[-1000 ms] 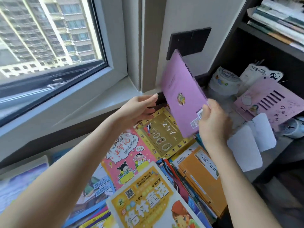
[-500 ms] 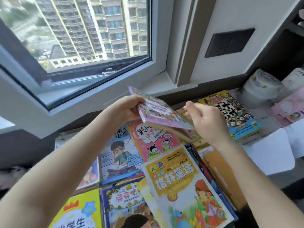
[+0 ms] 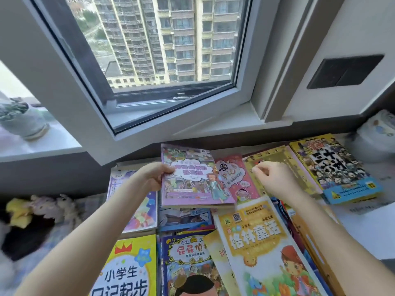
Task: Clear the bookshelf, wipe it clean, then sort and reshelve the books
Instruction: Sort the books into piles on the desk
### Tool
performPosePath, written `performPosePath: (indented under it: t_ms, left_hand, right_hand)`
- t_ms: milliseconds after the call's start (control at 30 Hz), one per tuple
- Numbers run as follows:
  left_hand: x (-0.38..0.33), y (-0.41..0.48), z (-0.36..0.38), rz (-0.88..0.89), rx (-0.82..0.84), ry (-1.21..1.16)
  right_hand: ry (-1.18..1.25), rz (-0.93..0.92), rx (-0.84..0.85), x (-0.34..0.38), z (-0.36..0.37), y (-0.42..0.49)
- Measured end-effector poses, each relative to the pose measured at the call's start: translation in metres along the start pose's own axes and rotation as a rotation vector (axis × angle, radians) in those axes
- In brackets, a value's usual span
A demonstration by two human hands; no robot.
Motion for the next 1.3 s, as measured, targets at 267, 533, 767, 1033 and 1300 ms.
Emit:
performPosePath:
  t_ms: [267,533,767,1033,1300]
  left_hand:
    - [0.033,0.010,-0.044,-0.102,-0.116,-0.160]
    - [0.033,0.020,-0.046,0.004,-0.164,0.000]
    - [0.018,0.032,-0.049,0.107,-0.587,1.006]
    - [-0.028,0.039,0.010,0.271,-0.579,1.196]
    - [-0.050,0.040,0.087,0.462,-0.413,1.208]
  right_hand:
    - [0.149,0.116,0.323,0.030,0.065,0.031]
    - [0.126,0.104,0.385,0.035,0.082,0.044]
    - [0.116,0.246,0.040,-0.026,0.028,0.047]
    - [-0.272,0.795,-0.112,-0.210,-0.033,-0.001]
    - [-0.468,0.672,0.437,-0.270,0.009,0.012]
Point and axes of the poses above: each hand's wrist, its own y-axis towards the middle knuckle, its own z-axis out of the palm, x = y × z, the point moved 8 cm from there along y, towards the middle knuckle, and after that the axes turned 6 degrees about -z, right-handed, at the moved point
